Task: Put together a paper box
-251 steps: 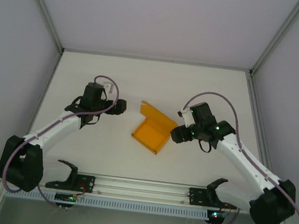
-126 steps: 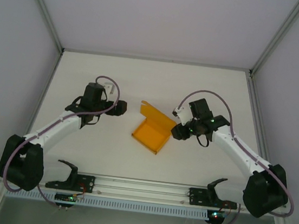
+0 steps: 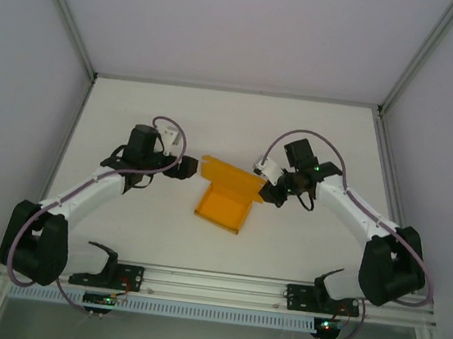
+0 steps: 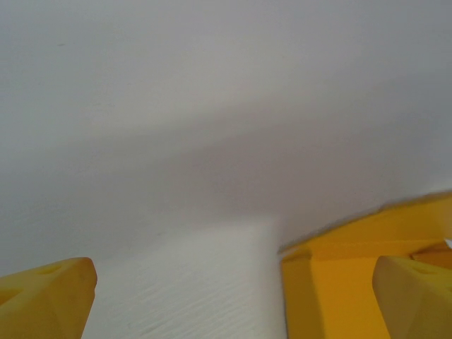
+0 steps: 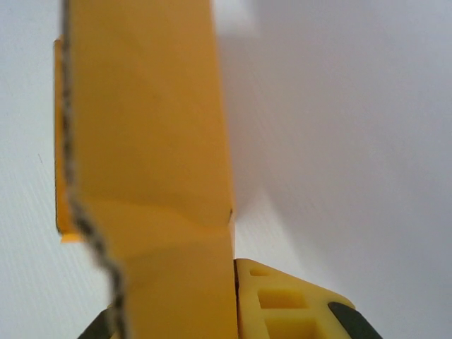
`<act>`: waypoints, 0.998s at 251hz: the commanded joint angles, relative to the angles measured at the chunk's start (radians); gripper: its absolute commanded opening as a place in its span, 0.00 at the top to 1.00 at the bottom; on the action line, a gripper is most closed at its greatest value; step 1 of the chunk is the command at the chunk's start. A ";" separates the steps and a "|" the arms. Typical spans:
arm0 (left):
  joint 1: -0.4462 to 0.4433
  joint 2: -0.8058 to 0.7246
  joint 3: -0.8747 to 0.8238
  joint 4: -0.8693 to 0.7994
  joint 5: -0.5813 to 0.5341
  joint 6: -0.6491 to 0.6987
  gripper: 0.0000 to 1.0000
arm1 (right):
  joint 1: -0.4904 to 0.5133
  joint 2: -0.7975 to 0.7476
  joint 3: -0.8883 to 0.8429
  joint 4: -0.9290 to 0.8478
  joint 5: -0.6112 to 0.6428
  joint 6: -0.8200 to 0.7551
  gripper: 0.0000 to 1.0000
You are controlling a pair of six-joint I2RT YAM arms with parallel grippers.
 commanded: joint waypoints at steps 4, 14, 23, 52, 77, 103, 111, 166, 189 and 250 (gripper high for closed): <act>-0.003 -0.055 -0.021 0.019 0.176 0.121 0.01 | -0.029 0.089 0.145 -0.121 -0.069 -0.276 0.89; -0.008 -0.069 -0.027 0.015 0.209 0.156 0.01 | -0.039 0.122 0.199 -0.179 -0.104 -0.377 0.94; -0.014 -0.082 -0.032 0.012 0.214 0.176 0.00 | -0.041 0.151 0.239 -0.214 -0.112 -0.440 0.94; -0.021 -0.098 -0.026 -0.013 0.211 0.230 0.00 | -0.041 0.240 0.348 -0.250 -0.103 -0.466 0.95; -0.024 -0.085 -0.004 -0.041 0.208 0.273 0.05 | -0.043 0.280 0.389 -0.265 -0.109 -0.488 0.95; -0.025 -0.040 0.056 -0.084 0.205 0.295 0.19 | -0.042 0.296 0.399 -0.247 -0.107 -0.497 0.95; -0.026 -0.023 0.077 -0.107 0.206 0.302 0.23 | -0.042 0.299 0.402 -0.243 -0.106 -0.494 0.95; -0.043 0.030 0.121 -0.168 0.179 0.343 0.35 | -0.052 0.304 0.401 -0.218 -0.116 -0.480 0.96; -0.051 0.041 0.122 -0.181 0.162 0.343 0.35 | -0.053 0.304 0.398 -0.213 -0.114 -0.473 0.97; -0.064 0.090 0.139 -0.193 0.165 0.370 0.49 | -0.056 0.304 0.383 -0.200 -0.114 -0.465 0.97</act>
